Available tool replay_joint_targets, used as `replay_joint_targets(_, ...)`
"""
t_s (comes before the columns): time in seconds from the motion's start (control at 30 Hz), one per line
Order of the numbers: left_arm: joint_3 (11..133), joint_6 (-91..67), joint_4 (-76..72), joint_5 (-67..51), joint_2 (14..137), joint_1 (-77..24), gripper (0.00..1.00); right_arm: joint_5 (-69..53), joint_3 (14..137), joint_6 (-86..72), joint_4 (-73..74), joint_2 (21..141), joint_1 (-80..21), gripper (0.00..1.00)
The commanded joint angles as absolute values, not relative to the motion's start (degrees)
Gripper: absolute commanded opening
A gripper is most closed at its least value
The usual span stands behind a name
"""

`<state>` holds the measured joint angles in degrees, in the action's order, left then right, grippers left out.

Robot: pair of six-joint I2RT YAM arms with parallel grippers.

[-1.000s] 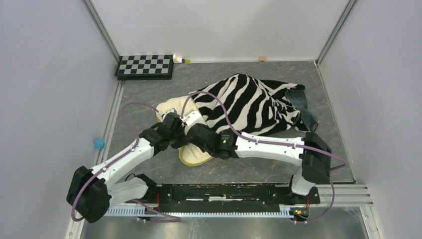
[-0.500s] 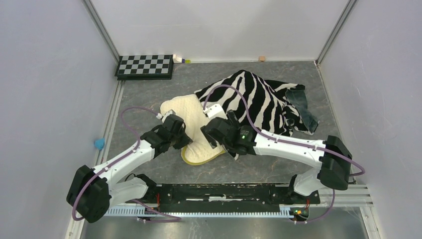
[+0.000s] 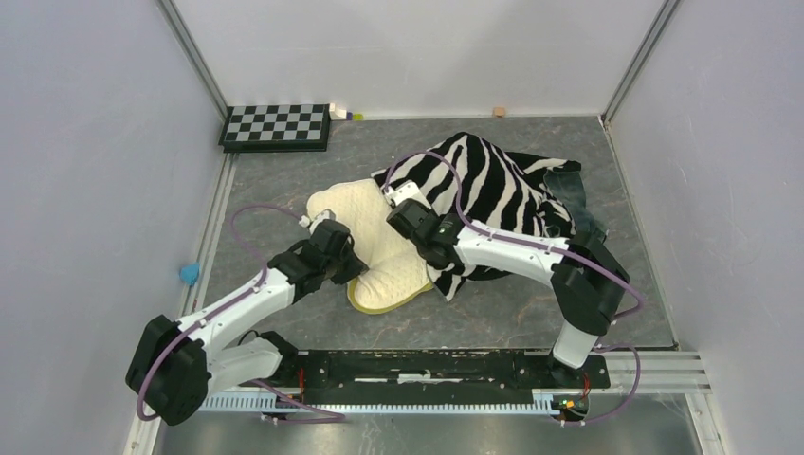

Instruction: Put the pillow into the pillowcase

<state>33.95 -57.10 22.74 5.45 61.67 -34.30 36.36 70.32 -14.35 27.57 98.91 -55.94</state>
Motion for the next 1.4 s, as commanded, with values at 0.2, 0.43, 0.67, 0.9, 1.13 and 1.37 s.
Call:
replay_joint_targets(0.2, 41.96, -56.86, 14.61, 3.08, 70.29, -41.84, 0.02, 14.19, 82.72, -20.93, 17.61, 100.15, -59.33, 0.00)
replay_joint_targets(0.43, 38.56, -58.24, 16.43, 3.06, 65.16, -41.88, 0.02, 16.82, 72.41, -20.49, 18.48, 94.52, -54.50, 0.03)
replay_joint_targets(0.67, 36.81, -57.39, 26.58, 10.52, 56.75, -39.94, 0.52, 21.54, 71.25, -15.43, 20.94, 88.80, -54.67, 0.80)
replay_joint_targets(0.9, 42.44, -51.86, 31.17, 9.16, 58.38, -25.38, 1.00, 27.24, 85.38, -3.79, 22.70, 97.74, -53.04, 0.98)
replay_joint_targets(1.13, 44.92, -48.97, 21.66, 6.79, 70.46, -18.61, 1.00, 22.13, 98.37, 1.28, 23.00, 112.40, -48.55, 0.98)
replay_joint_targets(1.37, 44.21, -51.15, 11.76, 3.77, 81.96, -17.40, 0.68, 16.24, 106.82, -2.66, 23.26, 124.18, -43.94, 0.94)
